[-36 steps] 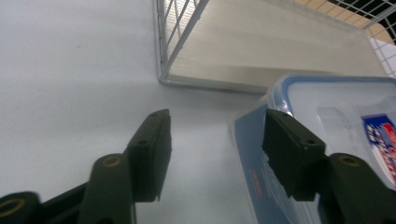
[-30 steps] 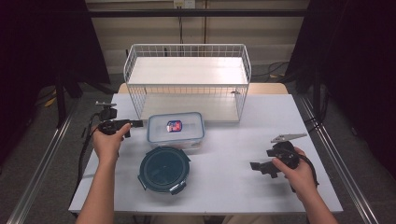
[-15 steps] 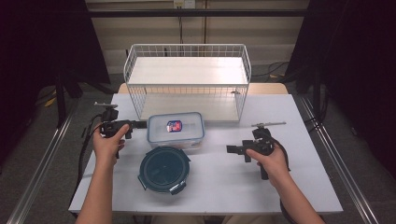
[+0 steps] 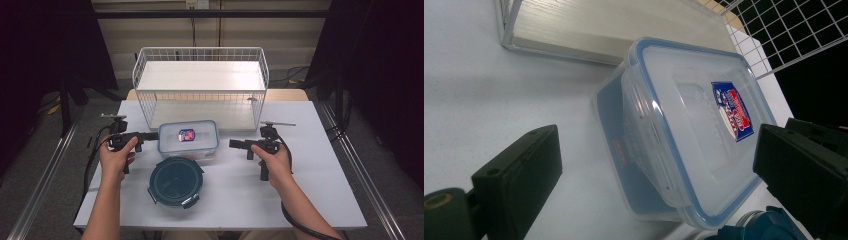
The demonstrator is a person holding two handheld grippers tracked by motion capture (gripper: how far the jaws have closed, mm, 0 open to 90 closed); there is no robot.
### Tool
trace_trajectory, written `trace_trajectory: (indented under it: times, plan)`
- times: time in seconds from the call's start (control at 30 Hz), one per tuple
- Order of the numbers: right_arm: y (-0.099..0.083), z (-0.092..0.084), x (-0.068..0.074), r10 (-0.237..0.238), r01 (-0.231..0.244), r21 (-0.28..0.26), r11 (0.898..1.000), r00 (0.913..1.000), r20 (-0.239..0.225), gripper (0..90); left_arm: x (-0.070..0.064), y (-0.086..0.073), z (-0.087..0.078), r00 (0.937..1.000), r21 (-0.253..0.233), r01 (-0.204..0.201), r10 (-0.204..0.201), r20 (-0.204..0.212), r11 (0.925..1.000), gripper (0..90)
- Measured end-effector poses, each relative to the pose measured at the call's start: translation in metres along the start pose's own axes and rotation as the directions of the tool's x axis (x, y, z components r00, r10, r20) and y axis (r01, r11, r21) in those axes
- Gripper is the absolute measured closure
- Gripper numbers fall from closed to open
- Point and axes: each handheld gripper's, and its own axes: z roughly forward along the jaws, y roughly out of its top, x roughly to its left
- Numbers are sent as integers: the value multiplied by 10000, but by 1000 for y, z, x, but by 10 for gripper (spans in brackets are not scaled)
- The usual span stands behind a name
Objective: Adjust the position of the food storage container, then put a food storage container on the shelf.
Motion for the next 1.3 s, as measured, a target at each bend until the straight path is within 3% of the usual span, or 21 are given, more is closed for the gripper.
trace_trajectory:
  times: [0.07,0.23,0.33,0.5,0.63,0.73,0.93,1.0,1.1,1.17,1.3]
  plan:
    - [1,5,2,60,-60,16,10000,10000,-51,77,0,0,0,9998,70,-155,156,-103,9999,54]
    - [4,16,7,401,-408,-278,9988,9989,-242,87,-1,-2,6,10000,-6,-12,12,-22,10000,55]
    - [5,21,8,417,-426,-359,9984,9988,-261,105,0,-2,6,9999,-17,-129,129,-11,9999,59]
    - [5,31,8,535,-542,-261,9982,9982,-263,105,-2,-3,8,9984,-329,-179,196,528,9993,80]
    - [4,40,9,606,-610,-156,9980,9977,-297,113,-2,-3,11,9983,-233,-43,57,577,9997,94]
    - [4,44,10,751,-757,-182,9970,9966,-349,139,-3,-5,12,9992,-54,-9,11,401,10000,102]
    - [4,51,12,813,-825,-239,9963,9955,-495,185,-4,-9,11,10000,-260,-58,58,24,9996,114]
    - [3,54,11,823,-839,-273,9961,9952,-531,240,-4,-10,12,9999,-146,-100,100,17,9998,131]
    - [4,59,9,944,-966,-282,9949,9930,-703,285,-4,-11,12,9998,-17,-217,217,12,9998,199]
    - [4,62,9,909,-926,-244,9954,9939,-616,296,-4,-13,14,9985,-81,-521,520,-169,9986,219]
    - [1,68,7,833,-852,-444,9954,9956,-423,351,-3,-13,18,9994,209,-333,331,86,9992,272]
